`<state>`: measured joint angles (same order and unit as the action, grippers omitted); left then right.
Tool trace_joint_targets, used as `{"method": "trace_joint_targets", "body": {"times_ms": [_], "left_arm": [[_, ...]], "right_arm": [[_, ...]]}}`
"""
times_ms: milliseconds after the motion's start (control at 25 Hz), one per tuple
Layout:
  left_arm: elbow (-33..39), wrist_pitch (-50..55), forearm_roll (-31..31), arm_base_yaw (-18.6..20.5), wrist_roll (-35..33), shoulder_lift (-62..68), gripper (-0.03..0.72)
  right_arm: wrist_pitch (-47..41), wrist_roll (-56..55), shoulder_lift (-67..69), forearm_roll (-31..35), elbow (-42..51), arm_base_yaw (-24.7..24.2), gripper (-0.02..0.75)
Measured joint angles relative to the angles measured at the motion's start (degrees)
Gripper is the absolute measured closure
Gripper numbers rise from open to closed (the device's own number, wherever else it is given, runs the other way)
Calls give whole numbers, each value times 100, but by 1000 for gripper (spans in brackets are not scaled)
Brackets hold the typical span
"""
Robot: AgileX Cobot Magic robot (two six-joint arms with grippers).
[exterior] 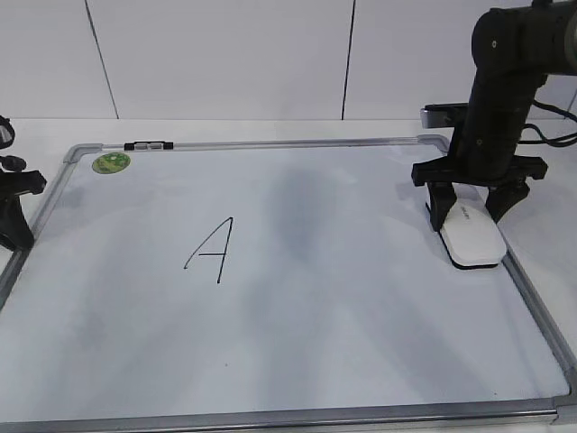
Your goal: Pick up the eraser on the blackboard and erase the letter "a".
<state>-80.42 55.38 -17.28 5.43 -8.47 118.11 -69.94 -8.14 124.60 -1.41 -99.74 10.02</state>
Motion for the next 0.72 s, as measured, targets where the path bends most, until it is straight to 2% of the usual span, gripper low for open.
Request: {"method": "trace_joint_targets", "body": {"times_ms": [160, 440, 720], "left_arm": [[0, 0, 0, 0, 0, 0, 676], [0, 0, -11, 0, 0, 0, 676], [0, 2, -21, 0, -7, 0, 676]], "right_arm": [[0, 50, 0, 13, 0, 0, 183], [0, 179, 3, 58, 0, 0, 83], [0, 192, -122, -122, 0, 0, 78]]}}
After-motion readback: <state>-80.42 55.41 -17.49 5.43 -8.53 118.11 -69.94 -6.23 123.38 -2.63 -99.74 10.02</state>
